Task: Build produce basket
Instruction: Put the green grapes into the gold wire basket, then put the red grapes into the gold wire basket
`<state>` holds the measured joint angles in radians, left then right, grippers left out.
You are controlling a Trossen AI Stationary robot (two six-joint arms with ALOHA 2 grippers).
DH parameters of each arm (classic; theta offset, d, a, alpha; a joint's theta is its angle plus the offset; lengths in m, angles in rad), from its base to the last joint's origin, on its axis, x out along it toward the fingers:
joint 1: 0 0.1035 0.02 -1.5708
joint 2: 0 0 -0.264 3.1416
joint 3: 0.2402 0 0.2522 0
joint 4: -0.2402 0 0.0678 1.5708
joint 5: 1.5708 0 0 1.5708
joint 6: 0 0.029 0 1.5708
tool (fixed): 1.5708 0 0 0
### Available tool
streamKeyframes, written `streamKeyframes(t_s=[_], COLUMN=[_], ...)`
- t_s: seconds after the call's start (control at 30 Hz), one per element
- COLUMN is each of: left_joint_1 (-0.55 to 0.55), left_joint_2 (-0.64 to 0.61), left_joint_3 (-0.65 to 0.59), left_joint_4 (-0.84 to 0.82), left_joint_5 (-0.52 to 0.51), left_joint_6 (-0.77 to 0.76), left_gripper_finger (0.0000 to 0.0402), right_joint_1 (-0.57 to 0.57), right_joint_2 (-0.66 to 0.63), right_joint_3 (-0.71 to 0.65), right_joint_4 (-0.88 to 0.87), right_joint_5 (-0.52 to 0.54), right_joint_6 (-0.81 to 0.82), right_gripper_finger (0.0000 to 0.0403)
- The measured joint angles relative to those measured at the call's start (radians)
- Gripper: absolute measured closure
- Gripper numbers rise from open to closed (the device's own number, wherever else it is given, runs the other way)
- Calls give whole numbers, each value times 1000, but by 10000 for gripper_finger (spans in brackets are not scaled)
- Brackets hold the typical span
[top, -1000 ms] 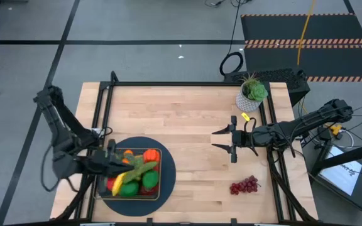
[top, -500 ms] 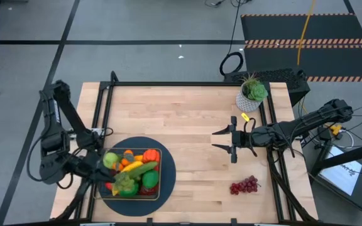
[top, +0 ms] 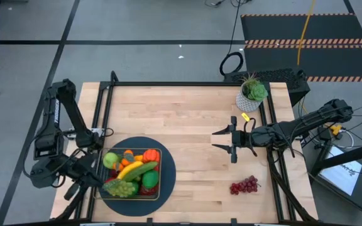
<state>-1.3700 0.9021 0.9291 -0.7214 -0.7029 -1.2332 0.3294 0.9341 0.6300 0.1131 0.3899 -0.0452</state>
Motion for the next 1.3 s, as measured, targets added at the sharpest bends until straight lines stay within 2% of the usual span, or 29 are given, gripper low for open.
streamKeyframes(t_s=[0.47, 0.77, 1.07, 1.3], left_joint_1=[-53, -8, 78, 193], left_joint_2=[-87, -38, 30, 68], left_joint_3=[17, 17, 17, 17], left_joint_4=[-19, -120, -124, -123], left_joint_5=[5, -32, -39, -80], left_joint_6=[-51, -67, -15, 106], left_gripper_finger=[401, 399, 363, 301], right_joint_1=[0, 0, 0, 27], right_joint_2=[0, 0, 0, 0], right_joint_3=[0, 0, 0, 0], right_joint_4=[-2, -5, -14, -18], right_joint_5=[0, 0, 0, 0], right_joint_6=[0, 0, 14, 61], right_gripper_finger=[206, 206, 206, 206])
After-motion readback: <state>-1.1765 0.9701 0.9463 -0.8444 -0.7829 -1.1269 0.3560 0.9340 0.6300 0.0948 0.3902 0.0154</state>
